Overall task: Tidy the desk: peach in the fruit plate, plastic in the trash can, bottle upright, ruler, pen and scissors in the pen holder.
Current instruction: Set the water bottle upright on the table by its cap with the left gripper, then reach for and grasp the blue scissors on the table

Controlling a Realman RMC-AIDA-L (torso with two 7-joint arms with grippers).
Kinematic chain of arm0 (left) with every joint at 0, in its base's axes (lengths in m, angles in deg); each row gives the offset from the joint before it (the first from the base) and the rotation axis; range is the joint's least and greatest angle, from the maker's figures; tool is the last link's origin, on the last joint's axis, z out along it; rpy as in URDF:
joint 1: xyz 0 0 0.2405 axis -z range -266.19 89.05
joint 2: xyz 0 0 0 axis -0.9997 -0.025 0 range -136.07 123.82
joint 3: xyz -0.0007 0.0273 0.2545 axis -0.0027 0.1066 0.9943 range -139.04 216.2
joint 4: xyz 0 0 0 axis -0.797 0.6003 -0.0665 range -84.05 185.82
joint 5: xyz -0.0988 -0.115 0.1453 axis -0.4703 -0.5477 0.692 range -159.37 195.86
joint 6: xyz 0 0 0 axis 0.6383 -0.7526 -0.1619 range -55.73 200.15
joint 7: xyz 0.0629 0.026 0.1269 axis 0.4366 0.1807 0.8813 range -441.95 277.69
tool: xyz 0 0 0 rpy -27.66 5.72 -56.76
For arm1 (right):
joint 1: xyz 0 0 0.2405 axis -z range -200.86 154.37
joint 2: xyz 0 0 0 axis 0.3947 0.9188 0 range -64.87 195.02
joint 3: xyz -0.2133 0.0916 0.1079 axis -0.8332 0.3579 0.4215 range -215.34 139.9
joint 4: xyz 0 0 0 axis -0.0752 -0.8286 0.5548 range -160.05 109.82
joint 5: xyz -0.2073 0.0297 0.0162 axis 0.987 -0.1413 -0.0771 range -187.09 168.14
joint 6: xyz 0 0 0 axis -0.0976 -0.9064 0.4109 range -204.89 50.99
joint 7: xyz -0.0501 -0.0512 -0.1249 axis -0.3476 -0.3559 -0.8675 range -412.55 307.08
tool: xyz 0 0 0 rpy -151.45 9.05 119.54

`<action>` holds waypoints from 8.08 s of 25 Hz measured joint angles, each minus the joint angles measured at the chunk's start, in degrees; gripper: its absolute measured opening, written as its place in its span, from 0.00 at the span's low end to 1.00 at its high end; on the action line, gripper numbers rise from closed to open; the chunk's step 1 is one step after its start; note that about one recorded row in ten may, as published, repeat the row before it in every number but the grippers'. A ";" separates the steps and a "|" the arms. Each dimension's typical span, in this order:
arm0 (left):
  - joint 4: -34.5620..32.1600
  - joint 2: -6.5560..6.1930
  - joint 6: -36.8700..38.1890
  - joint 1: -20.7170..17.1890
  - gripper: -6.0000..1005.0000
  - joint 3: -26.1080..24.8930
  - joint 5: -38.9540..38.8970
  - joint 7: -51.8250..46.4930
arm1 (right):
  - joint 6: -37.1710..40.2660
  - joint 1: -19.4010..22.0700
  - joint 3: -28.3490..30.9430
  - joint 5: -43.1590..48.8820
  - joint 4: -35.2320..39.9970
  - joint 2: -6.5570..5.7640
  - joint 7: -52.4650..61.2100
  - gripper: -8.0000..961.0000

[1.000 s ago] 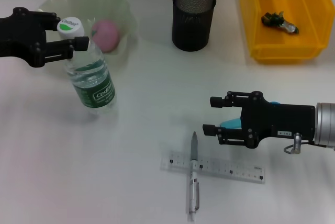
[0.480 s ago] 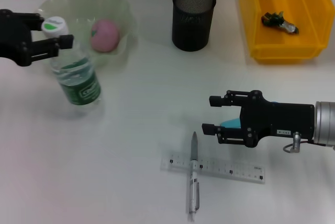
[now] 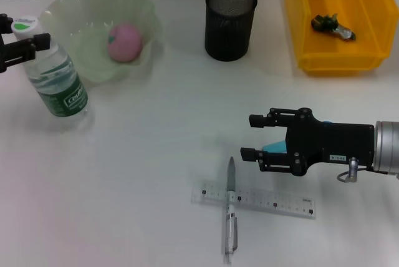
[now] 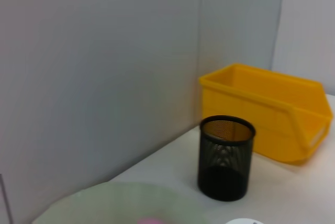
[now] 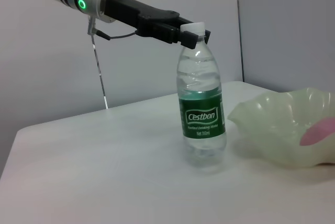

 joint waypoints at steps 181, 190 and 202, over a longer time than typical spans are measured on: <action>46.44 4.36 3.77 0.31 0.80 -4.69 -3.58 38.58 | 4.31 -29.31 -11.48 64.29 20.24 2.69 41.53 0.70; 46.30 4.18 3.60 0.50 0.80 -4.84 -3.77 37.88 | 3.04 -28.76 -15.48 64.28 20.30 2.96 41.75 0.65; 46.26 3.79 3.56 0.49 0.80 -4.84 -4.10 37.87 | 2.23 -28.69 -18.48 64.23 20.22 2.99 43.39 0.51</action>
